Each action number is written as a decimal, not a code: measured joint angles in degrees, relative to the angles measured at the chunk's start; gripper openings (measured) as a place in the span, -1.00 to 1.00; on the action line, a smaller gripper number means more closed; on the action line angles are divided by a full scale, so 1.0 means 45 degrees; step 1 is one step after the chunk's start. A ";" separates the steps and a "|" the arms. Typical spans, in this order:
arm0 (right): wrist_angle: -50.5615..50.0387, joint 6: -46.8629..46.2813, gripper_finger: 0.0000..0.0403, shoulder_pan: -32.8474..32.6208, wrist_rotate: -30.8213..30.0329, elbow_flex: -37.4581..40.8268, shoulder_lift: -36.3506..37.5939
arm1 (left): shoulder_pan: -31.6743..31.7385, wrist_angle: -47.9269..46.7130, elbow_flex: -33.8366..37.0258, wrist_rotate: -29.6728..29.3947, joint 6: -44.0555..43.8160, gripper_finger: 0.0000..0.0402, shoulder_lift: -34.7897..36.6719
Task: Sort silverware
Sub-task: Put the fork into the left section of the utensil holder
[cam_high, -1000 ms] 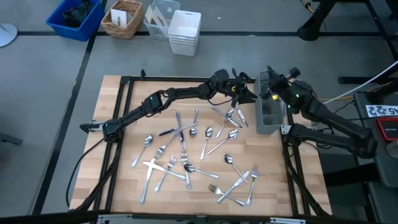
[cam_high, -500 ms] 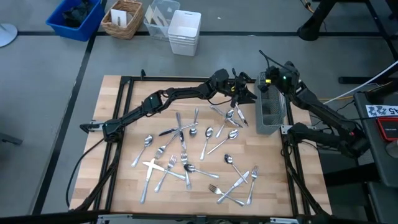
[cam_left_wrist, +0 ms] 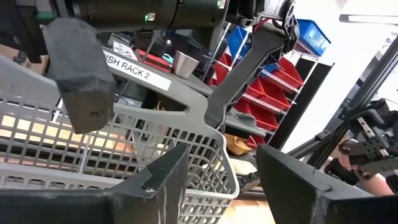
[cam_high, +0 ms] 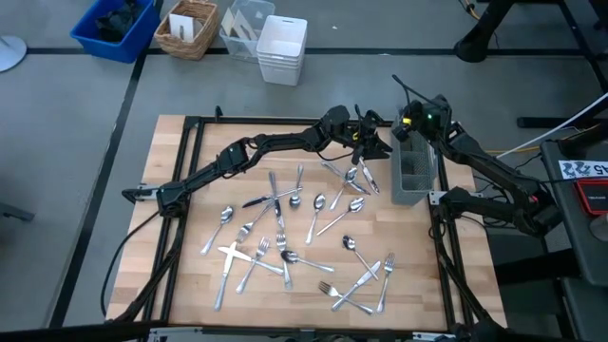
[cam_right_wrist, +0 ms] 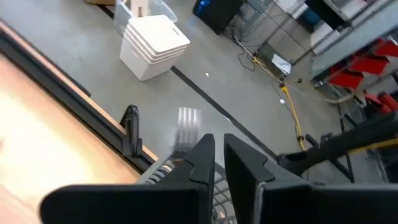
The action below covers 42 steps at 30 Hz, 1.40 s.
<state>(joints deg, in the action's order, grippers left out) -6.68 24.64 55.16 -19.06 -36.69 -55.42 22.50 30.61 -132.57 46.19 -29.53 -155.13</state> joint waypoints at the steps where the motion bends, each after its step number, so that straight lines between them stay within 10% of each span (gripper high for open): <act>1: -0.0009 -0.0023 -0.80 0.0000 -0.0039 0.0000 0.0000 | 0.0000 -0.0003 0.0000 -0.0001 -0.0003 -0.09 0.0000; 24: -0.3501 -0.1170 -0.36 -0.0015 0.0944 -0.1862 0.0564 | 0.1235 0.0026 -0.0019 0.4602 -0.2018 -0.14 0.1552; 33: -0.8802 -0.2482 -0.36 -0.0015 0.3363 -0.4719 0.0788 | 0.1495 0.0030 -0.0015 0.4889 -0.2019 -0.34 0.2634; 42: -1.1452 -0.3092 -0.36 -0.0015 0.9782 -0.5901 0.2625 | 0.1775 -0.0116 -0.0010 0.6062 -0.2109 -0.58 0.3423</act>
<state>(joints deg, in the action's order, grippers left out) -58.21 10.73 55.09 24.96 -63.24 -43.61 30.49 30.09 -132.62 73.47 -39.02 -139.73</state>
